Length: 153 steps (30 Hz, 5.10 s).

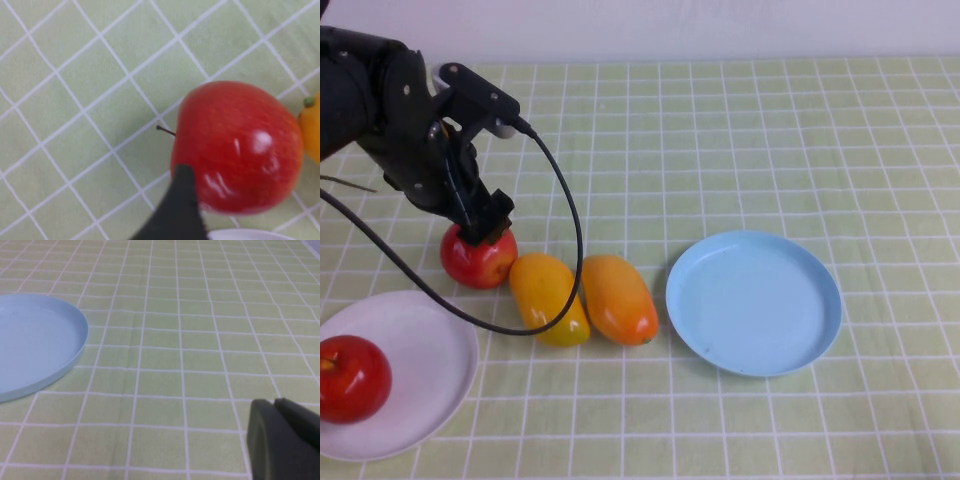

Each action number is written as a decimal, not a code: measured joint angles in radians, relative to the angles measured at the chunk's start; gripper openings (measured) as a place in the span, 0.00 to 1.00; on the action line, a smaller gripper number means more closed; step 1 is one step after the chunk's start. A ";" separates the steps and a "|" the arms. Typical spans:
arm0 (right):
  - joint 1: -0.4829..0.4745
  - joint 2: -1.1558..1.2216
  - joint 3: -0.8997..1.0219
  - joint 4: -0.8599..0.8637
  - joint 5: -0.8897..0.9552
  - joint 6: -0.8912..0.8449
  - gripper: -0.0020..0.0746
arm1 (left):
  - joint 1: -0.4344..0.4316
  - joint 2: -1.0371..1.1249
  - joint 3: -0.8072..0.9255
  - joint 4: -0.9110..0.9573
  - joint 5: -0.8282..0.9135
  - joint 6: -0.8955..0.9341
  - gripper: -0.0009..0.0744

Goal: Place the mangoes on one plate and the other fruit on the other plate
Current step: Put one type of fruit in the left plate, then put another type of fruit in the right plate

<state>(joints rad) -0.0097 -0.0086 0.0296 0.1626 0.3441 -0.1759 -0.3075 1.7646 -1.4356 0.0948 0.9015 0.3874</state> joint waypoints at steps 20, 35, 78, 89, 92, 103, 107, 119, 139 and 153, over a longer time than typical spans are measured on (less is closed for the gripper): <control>0.000 0.000 0.000 0.000 0.000 0.000 0.01 | 0.034 0.135 -0.034 0.000 -0.073 0.086 0.90; 0.000 0.000 0.000 0.000 0.000 0.000 0.00 | 0.060 0.166 -0.047 -0.048 -0.079 0.086 0.79; 0.000 0.000 0.000 0.000 0.002 0.000 0.01 | 0.060 -0.263 0.330 -0.166 0.176 -0.003 0.79; 0.000 0.000 0.000 0.000 0.002 0.000 0.01 | 0.060 -0.182 0.330 -0.120 0.106 -0.005 0.79; 0.000 0.000 0.000 0.000 0.002 0.000 0.01 | 0.060 -0.175 0.330 -0.118 0.102 -0.005 0.86; 0.000 0.000 0.000 0.000 0.002 0.000 0.01 | 0.060 -0.237 0.310 -0.084 0.144 -0.093 0.90; 0.000 0.000 0.000 0.000 0.002 0.000 0.01 | 0.060 -0.301 0.298 -0.082 0.176 -0.109 0.90; 0.000 0.000 0.000 0.000 0.002 0.000 0.01 | 0.062 -0.693 0.420 -0.082 0.157 -0.176 0.12; 0.000 0.000 0.000 0.000 0.002 0.000 0.01 | 0.064 -1.190 0.729 -0.060 0.062 -0.274 0.02; 0.000 0.000 0.000 0.003 0.002 0.000 0.01 | 0.065 -1.290 0.900 -0.033 -0.442 -0.325 0.01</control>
<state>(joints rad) -0.0097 -0.0086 0.0296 0.1652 0.3457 -0.1759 -0.2429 0.4743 -0.5352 0.0618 0.4599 0.0625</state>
